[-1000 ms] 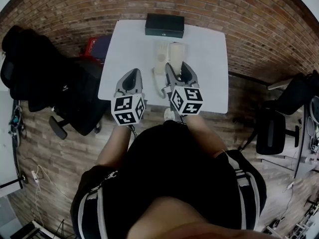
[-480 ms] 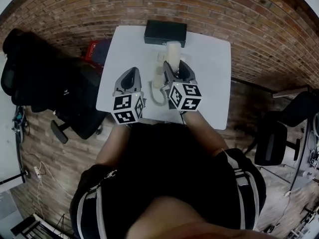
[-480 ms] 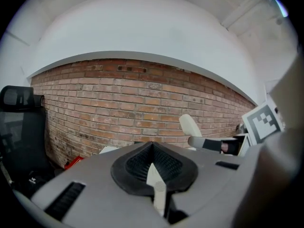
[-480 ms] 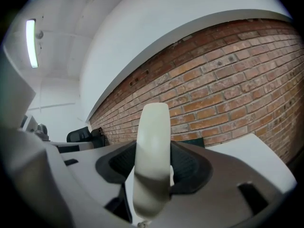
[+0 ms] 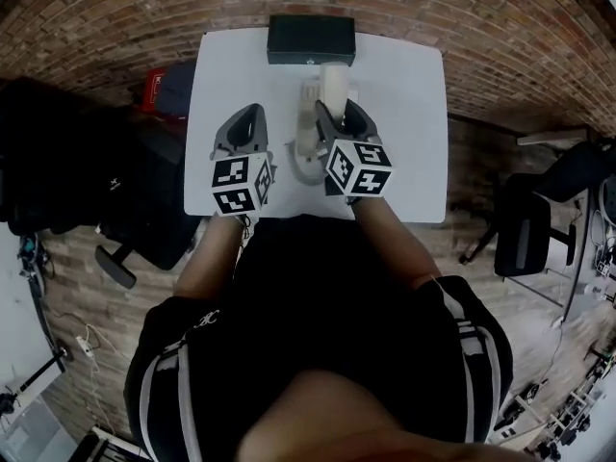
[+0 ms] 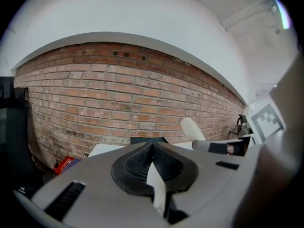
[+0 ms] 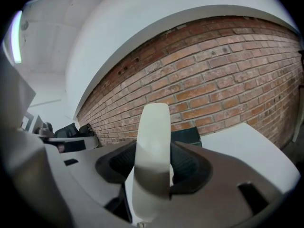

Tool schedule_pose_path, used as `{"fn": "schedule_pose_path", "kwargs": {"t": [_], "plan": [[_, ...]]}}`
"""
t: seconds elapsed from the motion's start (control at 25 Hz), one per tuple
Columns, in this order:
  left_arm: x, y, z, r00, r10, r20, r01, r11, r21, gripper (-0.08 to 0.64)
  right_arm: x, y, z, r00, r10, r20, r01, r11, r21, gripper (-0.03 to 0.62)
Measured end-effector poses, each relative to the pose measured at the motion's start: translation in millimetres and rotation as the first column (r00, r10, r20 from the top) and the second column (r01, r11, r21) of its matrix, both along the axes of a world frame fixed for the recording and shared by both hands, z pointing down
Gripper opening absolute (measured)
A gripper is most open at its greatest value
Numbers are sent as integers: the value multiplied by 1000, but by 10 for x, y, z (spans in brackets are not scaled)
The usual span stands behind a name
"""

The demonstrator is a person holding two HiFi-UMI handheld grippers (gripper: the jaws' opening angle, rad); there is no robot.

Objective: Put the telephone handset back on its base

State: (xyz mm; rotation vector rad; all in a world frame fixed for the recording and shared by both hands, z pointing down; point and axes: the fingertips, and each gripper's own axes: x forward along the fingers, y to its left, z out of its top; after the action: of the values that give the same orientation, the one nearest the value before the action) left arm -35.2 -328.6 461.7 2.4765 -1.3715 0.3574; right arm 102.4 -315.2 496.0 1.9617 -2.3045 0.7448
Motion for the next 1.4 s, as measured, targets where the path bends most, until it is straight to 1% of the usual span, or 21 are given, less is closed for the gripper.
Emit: {"fn": "schedule_pose_path", "kwargs": {"t": [0.12,0.2,0.32,0.48,0.6,0.72,0.88,1.08,1.4], "plan": [[28,-22,10,999,37,-14,-37,999,-7,2,2,19,138,999,36,40,-33,998,-58,202],[32,-47,29,998,56,-11,-56,998,-4,2,6,2,234,997,60,39,-56,994,-95,202],[-5,-82,95,997,71,-16,-71,997,-25,2,-22,-24,355,997,80,24,-76,988,-137,202],[-69,-107,112,997,72,-24,-73,997,-31,2,-67,-31,557,997,82,-13,-82,975,-207,202],[-117,-95,157,997,65,-28,-66,997,-43,2,-101,-26,726,996,87,-8,-86,958,-272,202],[-159,-75,132,998,56,-40,-57,998,-38,2,-123,-56,852,995,96,-13,-95,942,-322,202],[-231,-56,111,998,43,-46,-44,999,-30,3,-142,-106,993,993,105,-46,-115,922,-369,202],[-333,-65,132,999,25,-46,-27,999,-34,2,-216,-163,1190,993,92,-77,-116,902,-415,202],[-381,-80,133,999,19,-42,-20,999,-33,2,-209,-238,1431,987,92,-131,-143,875,-463,202]]}}
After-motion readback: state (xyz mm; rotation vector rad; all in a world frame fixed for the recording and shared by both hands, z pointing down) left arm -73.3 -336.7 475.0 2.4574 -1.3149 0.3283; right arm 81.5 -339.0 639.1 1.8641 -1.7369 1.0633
